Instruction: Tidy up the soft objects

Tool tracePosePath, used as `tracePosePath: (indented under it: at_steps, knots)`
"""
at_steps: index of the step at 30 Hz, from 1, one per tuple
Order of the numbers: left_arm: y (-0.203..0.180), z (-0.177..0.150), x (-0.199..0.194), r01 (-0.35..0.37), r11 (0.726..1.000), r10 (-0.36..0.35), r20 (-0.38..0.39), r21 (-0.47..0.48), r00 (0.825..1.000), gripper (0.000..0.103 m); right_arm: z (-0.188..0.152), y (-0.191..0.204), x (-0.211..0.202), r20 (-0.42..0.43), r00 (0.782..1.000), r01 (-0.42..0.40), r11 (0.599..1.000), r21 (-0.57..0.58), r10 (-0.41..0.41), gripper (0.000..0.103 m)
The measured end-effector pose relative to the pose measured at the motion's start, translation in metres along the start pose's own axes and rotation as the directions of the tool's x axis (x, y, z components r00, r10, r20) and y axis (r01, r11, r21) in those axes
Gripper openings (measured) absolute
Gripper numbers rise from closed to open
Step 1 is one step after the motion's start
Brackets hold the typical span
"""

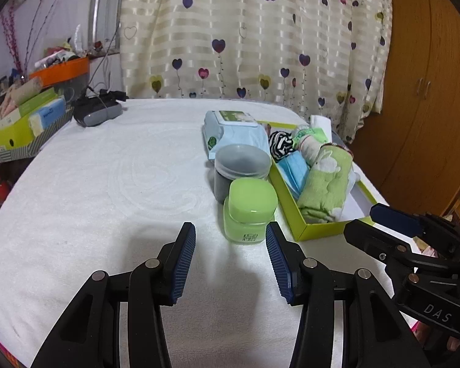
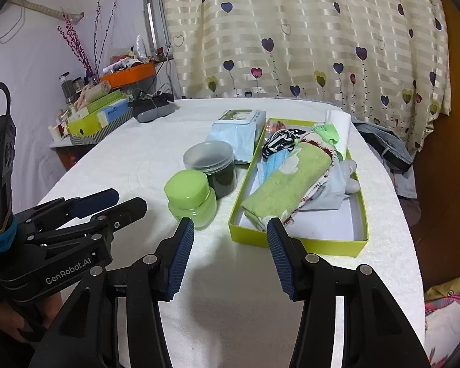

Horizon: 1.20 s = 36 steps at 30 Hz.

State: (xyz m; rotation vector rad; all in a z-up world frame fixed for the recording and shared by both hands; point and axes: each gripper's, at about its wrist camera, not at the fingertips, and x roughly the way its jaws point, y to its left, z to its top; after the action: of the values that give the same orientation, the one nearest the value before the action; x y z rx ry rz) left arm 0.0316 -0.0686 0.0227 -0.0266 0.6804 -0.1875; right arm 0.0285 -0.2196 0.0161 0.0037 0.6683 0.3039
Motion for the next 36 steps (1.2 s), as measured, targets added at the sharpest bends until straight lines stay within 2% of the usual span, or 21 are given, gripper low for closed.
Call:
tracePosePath:
  at_steps: [8,14,22,36]
  knots:
    - [-0.003,-0.003,0.005,-0.024,1.000,0.024,-0.014,0.017,1.000,0.047,-0.004,-0.001,0.006,-0.017,1.000,0.001,1.000,0.003,-0.001,0.051]
    - [-0.005,-0.004,0.011,-0.022,1.000,0.023,-0.038,0.018,0.999,0.047,-0.006,-0.003,0.009,-0.030,1.000,0.010,1.000,0.004,-0.010,0.051]
    - [-0.007,-0.004,0.012,-0.002,1.000,0.002,-0.042,0.019,0.999,0.047,-0.005,-0.004,0.010,-0.036,0.999,0.016,1.000,0.004,-0.016,0.051]
    - [-0.010,-0.003,0.012,-0.006,1.000,0.007,-0.044,0.027,0.999,0.047,-0.007,-0.006,0.011,-0.038,0.999,0.021,1.000,0.009,-0.021,0.051]
